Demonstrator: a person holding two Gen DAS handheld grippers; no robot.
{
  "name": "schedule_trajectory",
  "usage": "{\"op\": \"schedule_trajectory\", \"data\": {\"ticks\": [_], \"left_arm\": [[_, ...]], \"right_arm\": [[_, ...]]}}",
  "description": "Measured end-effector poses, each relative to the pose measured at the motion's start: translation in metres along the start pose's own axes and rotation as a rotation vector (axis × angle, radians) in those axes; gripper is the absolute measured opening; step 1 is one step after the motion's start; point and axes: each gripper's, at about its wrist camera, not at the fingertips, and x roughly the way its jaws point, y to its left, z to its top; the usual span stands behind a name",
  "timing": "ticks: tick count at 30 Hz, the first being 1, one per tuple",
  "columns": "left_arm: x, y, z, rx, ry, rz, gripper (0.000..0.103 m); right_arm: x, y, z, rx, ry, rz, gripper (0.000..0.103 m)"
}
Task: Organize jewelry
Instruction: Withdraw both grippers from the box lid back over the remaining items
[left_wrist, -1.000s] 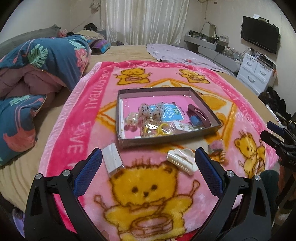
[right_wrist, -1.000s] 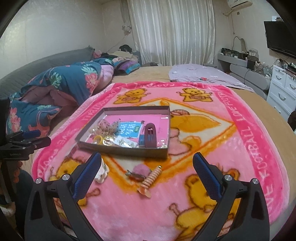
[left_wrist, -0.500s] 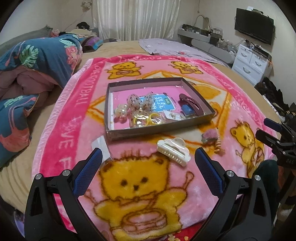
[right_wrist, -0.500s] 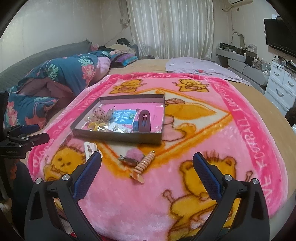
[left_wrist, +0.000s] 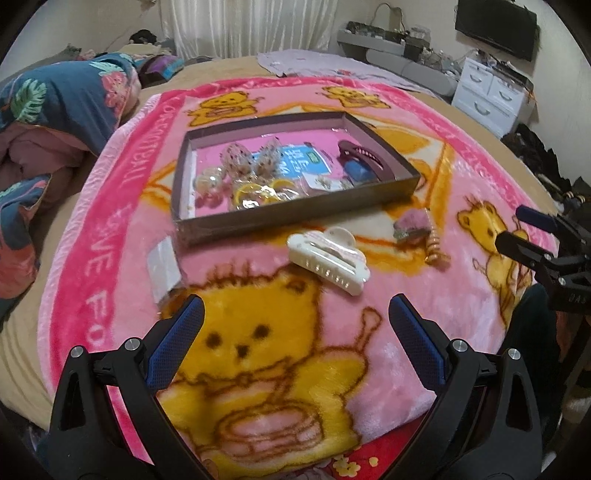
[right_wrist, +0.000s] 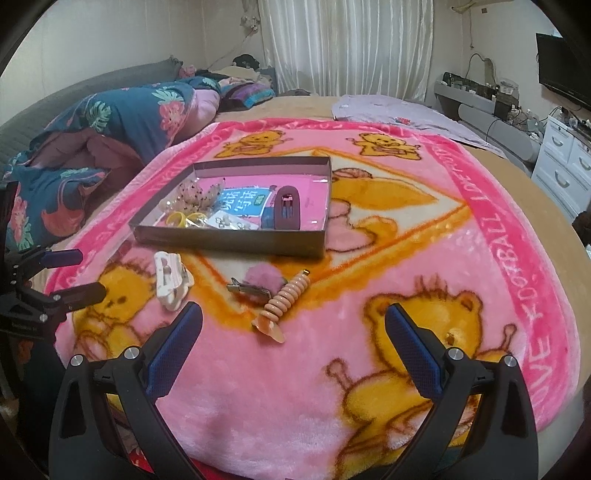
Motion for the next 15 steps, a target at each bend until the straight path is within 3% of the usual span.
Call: {"op": "schedule_trajectory", "data": {"ticks": [15], "left_arm": [[0.033, -0.015, -0.011, 0.044, 0.035, -0.035, 0.093]], "right_arm": [[0.031, -0.004, -0.008, 0.013, 0.07, -0.002, 0.098]]}}
